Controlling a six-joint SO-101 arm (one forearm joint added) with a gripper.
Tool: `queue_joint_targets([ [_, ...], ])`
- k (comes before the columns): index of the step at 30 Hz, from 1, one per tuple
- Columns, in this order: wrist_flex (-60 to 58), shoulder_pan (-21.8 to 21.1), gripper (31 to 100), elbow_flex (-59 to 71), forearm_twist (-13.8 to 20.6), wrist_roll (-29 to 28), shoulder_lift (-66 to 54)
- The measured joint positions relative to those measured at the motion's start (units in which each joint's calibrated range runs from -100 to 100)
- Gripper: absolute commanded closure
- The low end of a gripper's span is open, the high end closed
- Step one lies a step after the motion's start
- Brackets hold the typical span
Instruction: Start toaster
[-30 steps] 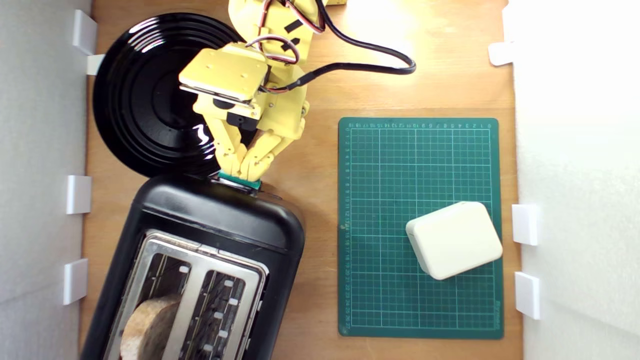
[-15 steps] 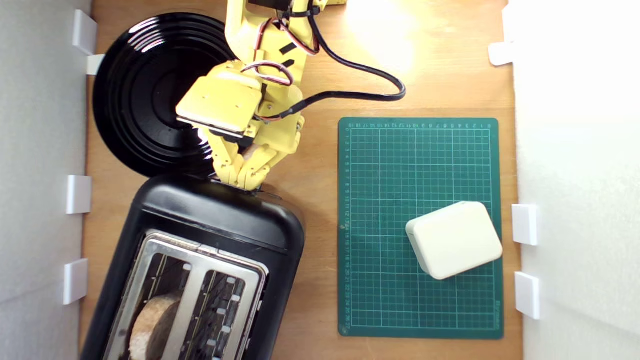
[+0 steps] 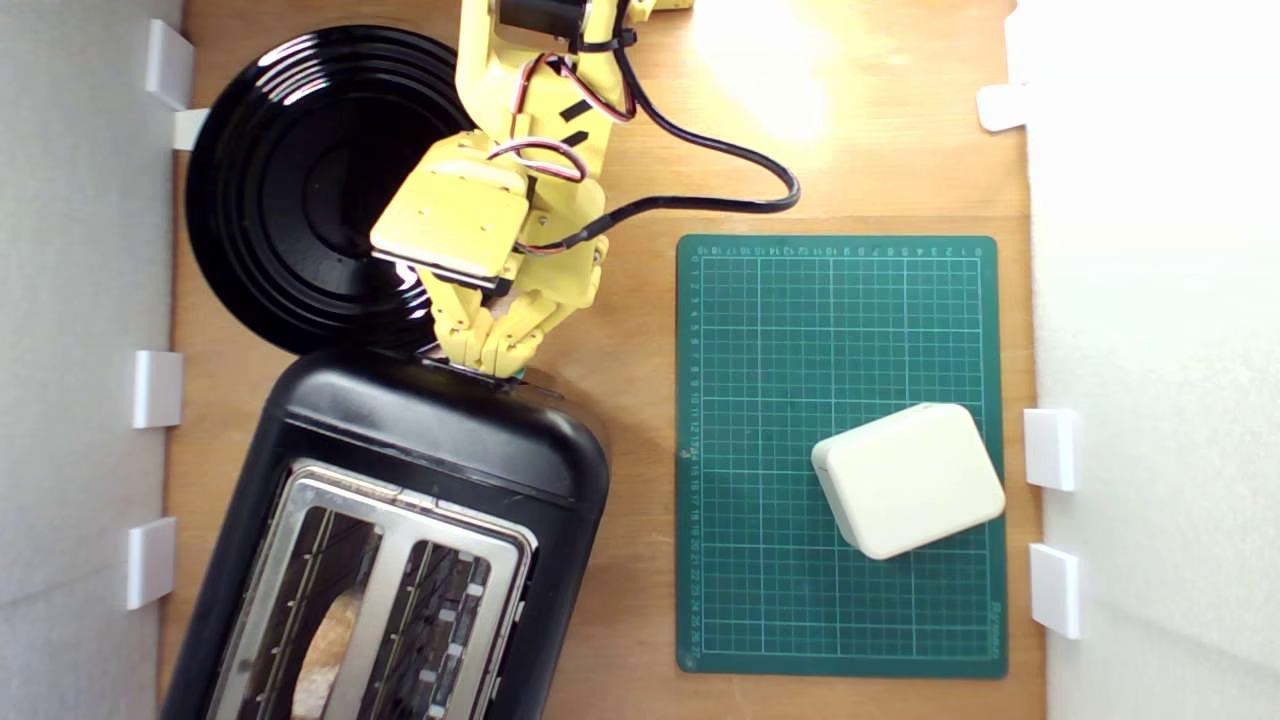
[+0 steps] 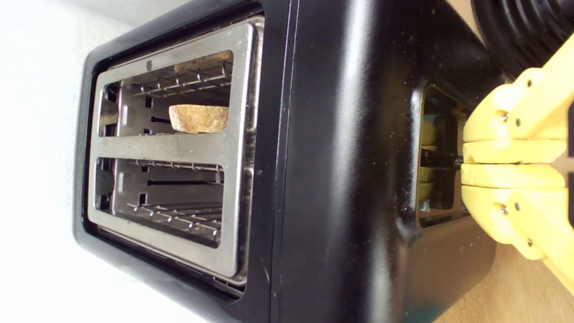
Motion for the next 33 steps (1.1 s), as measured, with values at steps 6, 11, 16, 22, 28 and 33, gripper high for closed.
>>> queue_joint_targets([
  [6,-4.2,1.2,98.9,5.1,0.0,0.0,-0.2],
  [11,-8.0,2.6,98.9,9.5,-0.1,0.0,-0.4],
  [16,-11.3,2.9,98.9,14.1,-0.1,0.0,-1.1],
  [22,-12.0,2.9,98.9,15.1,-0.1,0.0,-0.9],
  [28,-12.0,2.7,98.9,15.1,0.0,0.0,-0.9],
  [33,-12.1,1.4,98.9,15.8,0.7,0.0,-0.9],
])
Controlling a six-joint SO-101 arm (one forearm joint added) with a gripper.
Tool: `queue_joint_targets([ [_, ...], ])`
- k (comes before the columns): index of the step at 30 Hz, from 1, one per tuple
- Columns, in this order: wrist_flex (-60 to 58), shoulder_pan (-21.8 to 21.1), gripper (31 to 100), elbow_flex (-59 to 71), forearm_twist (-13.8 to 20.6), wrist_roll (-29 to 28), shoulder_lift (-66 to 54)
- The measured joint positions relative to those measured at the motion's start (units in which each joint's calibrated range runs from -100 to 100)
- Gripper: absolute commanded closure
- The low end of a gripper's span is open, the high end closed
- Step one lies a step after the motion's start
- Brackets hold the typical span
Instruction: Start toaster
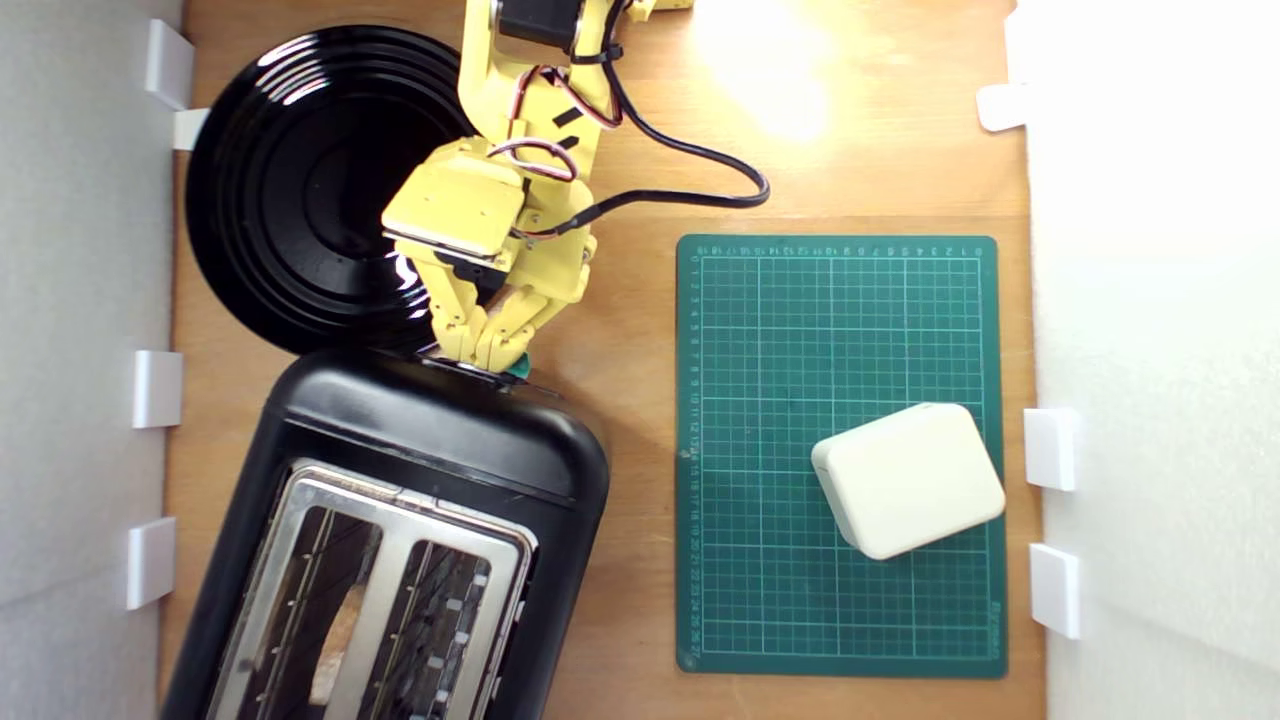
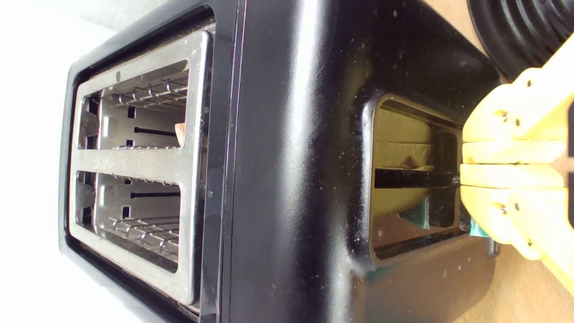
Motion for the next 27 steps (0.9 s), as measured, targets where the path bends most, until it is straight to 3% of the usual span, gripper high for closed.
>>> queue_joint_targets([
  [27,-6.2,-0.9,98.9,1.3,0.1,0.0,11.3],
])
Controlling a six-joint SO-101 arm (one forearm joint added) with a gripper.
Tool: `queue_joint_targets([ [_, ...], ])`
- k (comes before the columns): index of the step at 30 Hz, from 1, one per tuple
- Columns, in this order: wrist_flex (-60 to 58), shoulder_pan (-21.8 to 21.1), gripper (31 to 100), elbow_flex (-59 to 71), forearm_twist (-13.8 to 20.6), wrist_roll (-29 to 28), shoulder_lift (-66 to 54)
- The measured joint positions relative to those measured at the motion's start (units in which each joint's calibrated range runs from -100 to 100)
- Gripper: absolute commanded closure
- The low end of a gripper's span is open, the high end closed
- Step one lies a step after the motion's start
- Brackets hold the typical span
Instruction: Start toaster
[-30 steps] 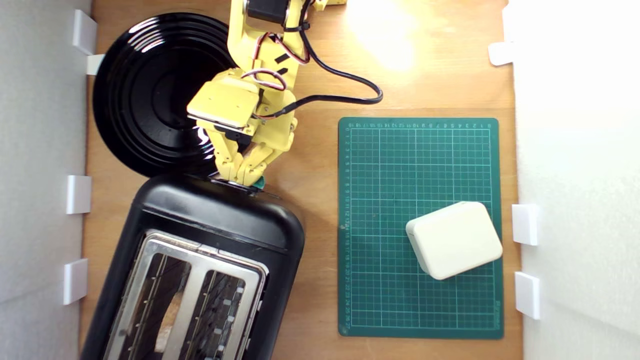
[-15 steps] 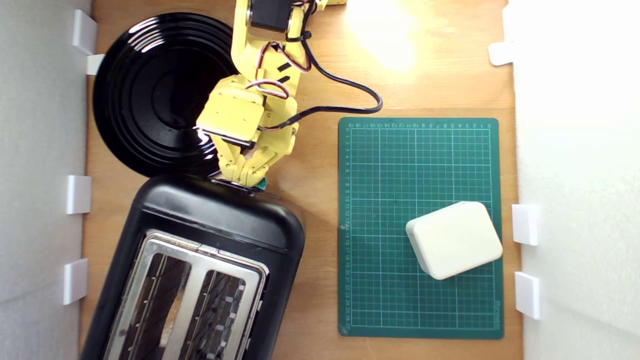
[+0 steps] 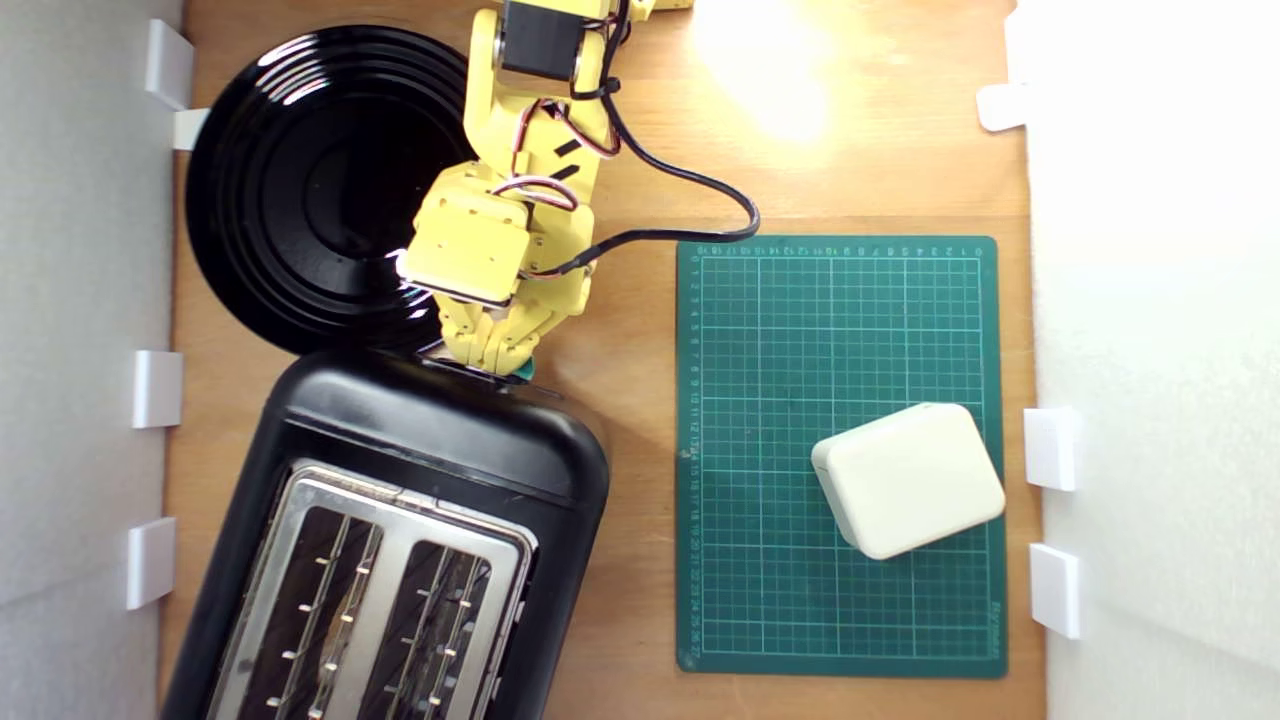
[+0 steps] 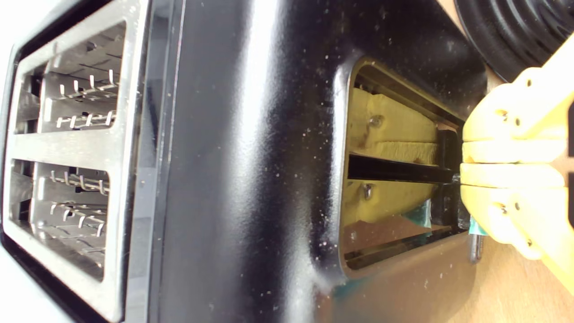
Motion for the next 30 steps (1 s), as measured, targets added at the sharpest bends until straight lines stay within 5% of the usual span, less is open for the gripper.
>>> queue_joint_targets([
  [9,-9.3,-0.2,98.9,8.0,0.0,0.1,0.0],
  [30,-11.1,-0.5,98.9,10.3,-0.3,0.1,-1.4],
])
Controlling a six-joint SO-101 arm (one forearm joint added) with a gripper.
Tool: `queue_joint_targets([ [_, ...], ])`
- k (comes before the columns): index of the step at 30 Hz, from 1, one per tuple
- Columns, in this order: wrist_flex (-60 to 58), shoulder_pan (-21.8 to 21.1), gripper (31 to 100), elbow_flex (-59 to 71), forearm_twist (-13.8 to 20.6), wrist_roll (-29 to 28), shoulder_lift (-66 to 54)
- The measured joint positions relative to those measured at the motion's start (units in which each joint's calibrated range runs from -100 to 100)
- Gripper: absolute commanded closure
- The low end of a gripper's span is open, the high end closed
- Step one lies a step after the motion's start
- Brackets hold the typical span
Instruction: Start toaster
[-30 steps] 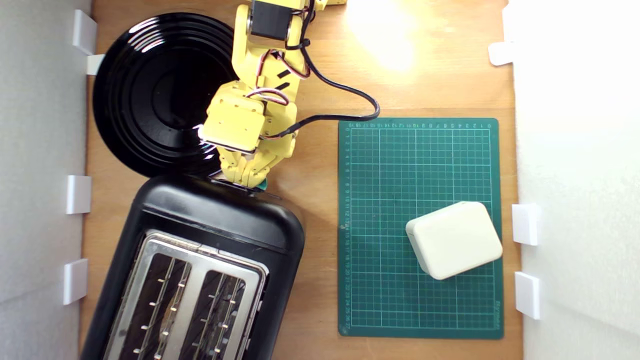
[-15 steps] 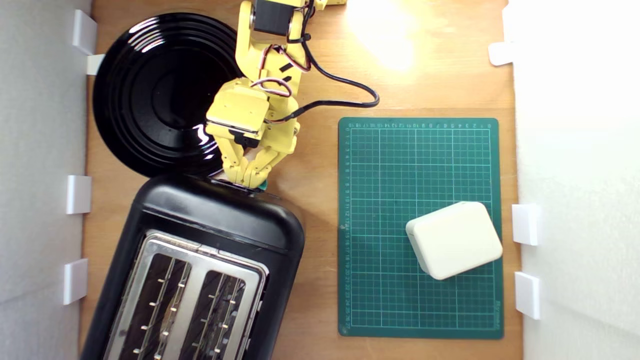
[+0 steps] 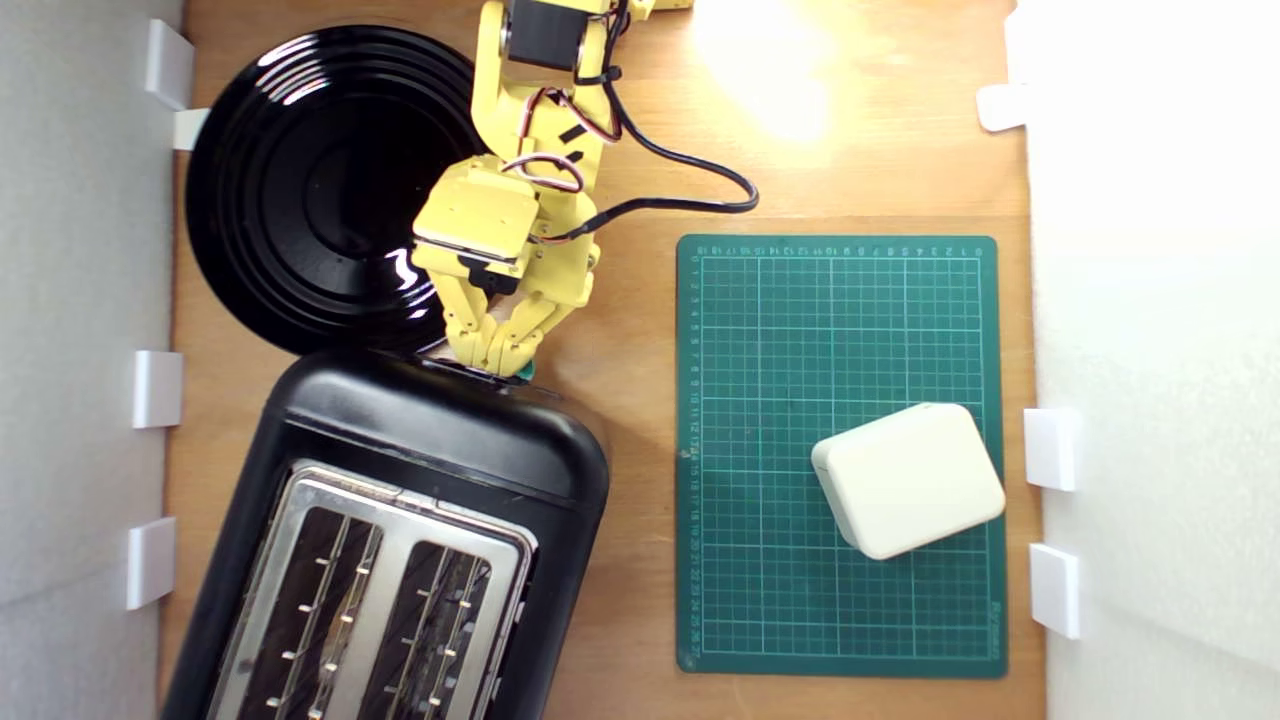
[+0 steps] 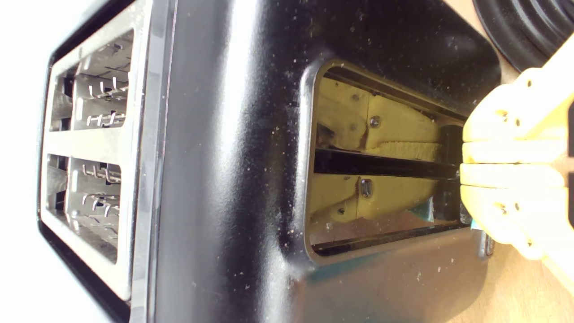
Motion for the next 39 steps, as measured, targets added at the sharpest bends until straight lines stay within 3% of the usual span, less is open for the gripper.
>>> queue_joint_targets([
  [32,0.3,-1.2,98.9,-3.6,0.4,-0.1,-0.9],
  [39,9.7,-1.4,98.9,-10.8,0.3,-0.1,-0.6],
])
